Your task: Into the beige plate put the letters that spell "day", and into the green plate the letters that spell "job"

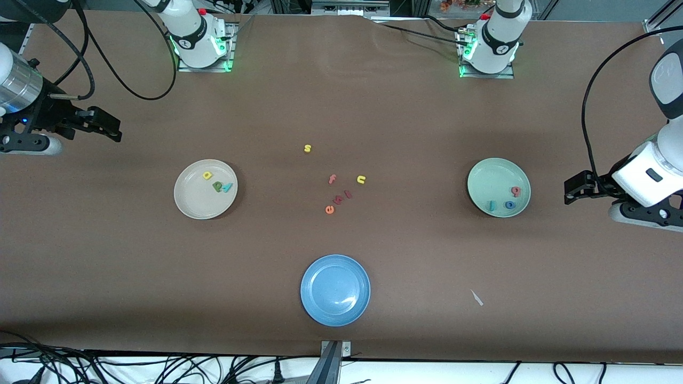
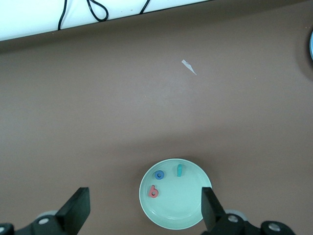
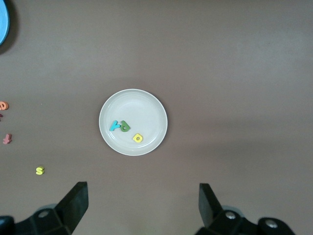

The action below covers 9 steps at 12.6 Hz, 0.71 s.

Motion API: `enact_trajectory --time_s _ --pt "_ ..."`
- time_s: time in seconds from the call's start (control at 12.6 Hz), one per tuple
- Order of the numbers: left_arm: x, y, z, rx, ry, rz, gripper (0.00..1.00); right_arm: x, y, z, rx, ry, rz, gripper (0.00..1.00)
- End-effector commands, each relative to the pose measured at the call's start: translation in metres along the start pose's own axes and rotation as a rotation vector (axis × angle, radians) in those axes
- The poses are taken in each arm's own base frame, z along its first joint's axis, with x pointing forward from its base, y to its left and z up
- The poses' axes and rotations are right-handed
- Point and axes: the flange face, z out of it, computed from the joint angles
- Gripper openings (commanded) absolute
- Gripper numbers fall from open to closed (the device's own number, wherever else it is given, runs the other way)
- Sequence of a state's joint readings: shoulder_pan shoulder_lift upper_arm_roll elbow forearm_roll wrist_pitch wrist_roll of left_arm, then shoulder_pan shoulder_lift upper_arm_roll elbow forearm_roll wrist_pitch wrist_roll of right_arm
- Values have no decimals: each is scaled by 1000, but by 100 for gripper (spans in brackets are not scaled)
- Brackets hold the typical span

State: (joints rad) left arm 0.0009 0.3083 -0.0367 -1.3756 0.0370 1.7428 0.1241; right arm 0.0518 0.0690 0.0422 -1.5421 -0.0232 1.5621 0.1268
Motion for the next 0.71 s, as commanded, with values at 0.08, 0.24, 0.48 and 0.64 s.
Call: enact_trajectory --time_s 0.08,0.24,0.48,0.64 --pt "-1 0 -9 21 8 18 100 -4 -4 -3 10 2 9 100" --pt "-1 -1 -9 21 8 16 100 -1 -3 -1 19 4 12 100" --pt "-1 -1 -9 21 8 16 100 6 -7 -4 14 18 -5 100" --pt "-1 -3 -9 19 8 13 100 7 -8 -2 1 17 1 100"
